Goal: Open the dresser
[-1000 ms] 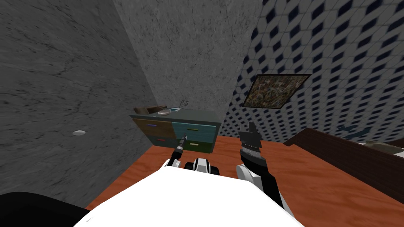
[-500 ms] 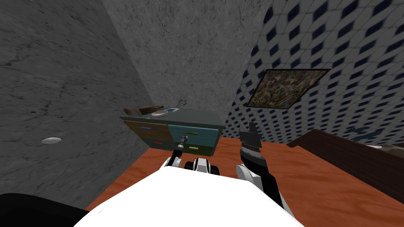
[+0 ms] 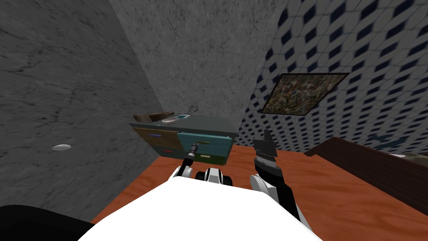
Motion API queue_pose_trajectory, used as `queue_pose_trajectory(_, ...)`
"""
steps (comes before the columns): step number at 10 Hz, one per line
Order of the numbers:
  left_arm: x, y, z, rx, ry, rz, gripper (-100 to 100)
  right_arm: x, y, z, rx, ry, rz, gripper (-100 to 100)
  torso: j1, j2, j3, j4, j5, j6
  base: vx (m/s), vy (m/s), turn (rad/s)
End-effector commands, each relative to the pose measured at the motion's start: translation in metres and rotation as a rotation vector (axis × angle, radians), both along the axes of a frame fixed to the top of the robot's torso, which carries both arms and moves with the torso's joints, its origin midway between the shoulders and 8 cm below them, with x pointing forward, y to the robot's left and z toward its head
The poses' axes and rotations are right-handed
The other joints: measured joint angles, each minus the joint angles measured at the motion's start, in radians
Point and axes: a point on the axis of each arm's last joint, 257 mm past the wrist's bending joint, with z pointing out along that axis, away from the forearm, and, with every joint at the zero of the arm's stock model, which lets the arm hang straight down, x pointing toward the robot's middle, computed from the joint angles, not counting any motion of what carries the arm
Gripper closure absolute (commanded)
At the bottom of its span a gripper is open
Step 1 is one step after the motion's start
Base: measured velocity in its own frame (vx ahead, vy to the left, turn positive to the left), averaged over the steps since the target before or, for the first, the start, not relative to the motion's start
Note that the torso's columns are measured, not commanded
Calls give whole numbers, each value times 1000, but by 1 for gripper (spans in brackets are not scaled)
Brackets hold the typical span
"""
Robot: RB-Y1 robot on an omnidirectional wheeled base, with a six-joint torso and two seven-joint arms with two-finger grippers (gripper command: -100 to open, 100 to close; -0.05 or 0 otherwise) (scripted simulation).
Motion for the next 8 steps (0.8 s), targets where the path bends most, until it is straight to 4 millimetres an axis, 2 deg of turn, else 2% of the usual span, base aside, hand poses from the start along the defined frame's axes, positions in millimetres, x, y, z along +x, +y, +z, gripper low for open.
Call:
queue_pose_trajectory(1, -5, -1, 0, 1, 7, -5, 100, 0, 0, 0, 0, 0, 0, 0, 0, -1, -1, 0, 0, 0, -217, 4, 11)
queue_pose_trajectory(7, -13, -3, -3, 0, 16, -12, 100, 0, 0, 0, 0, 0, 0, 0, 0, -5, -3, 0, -1, -1, -147, -4, 14)
queue_pose_trajectory(8, -9, -1, 5, -1, 22, -12, -100, 0, 0, 0, 0, 0, 0, 0, 0, -11, -7, 0, -2, 0, -39, -8, 4)
